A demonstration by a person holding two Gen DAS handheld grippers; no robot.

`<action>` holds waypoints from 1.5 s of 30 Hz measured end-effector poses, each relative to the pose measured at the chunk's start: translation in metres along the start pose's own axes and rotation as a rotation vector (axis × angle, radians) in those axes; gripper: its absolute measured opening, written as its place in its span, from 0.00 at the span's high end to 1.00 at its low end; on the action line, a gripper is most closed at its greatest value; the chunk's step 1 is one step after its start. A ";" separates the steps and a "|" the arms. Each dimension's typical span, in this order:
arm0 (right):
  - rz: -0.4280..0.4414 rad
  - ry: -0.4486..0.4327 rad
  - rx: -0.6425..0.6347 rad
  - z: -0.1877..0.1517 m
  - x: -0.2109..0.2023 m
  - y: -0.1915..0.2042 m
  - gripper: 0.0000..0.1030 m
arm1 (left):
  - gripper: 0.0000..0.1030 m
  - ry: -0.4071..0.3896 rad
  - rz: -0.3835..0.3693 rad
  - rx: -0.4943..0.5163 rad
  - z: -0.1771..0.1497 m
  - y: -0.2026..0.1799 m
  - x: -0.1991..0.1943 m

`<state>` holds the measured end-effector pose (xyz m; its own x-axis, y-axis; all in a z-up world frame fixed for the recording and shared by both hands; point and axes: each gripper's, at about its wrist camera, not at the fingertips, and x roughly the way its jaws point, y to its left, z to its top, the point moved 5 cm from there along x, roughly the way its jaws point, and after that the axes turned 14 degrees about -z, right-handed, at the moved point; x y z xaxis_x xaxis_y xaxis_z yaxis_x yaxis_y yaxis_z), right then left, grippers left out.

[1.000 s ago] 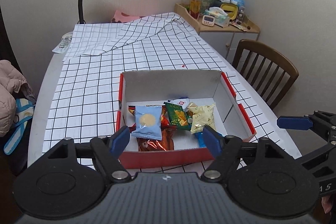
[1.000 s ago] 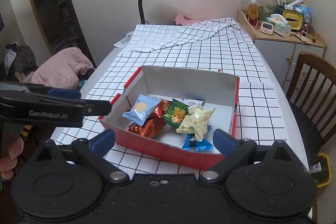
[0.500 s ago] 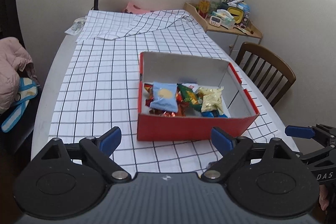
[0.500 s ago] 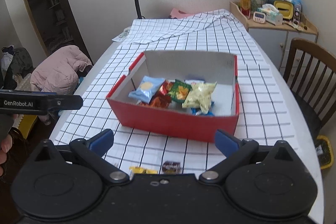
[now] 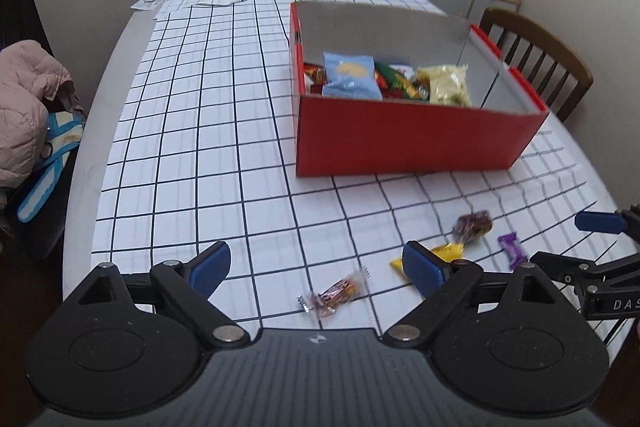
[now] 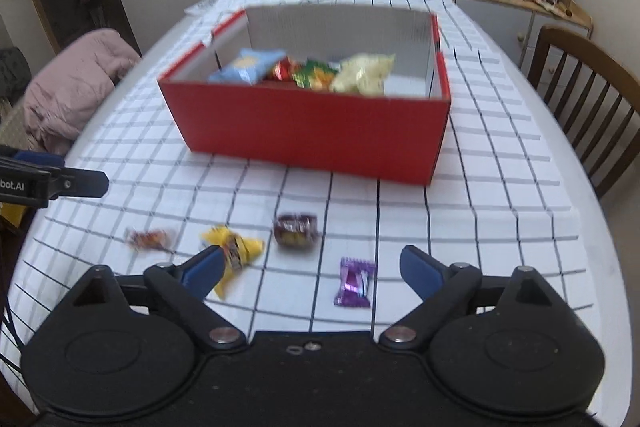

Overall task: Organize snacks
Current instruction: 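Move both tools back toward the remaining snacks on the table, then grasp the wrapped sausage stick with the left tool while the right tool grasps the purple candy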

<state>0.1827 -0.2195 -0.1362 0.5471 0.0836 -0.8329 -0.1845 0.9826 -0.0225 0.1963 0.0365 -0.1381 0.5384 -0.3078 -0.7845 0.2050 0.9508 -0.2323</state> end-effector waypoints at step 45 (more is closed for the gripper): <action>-0.079 0.096 -0.020 -0.028 0.056 -0.013 0.76 | 0.84 0.220 -0.063 0.058 -0.021 0.003 0.071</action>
<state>0.1934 -0.2325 -0.1981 0.4803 -0.0109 -0.8770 -0.1608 0.9819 -0.1002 0.2181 0.0184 -0.2072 0.3329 -0.3450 -0.8776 0.2829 0.9243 -0.2561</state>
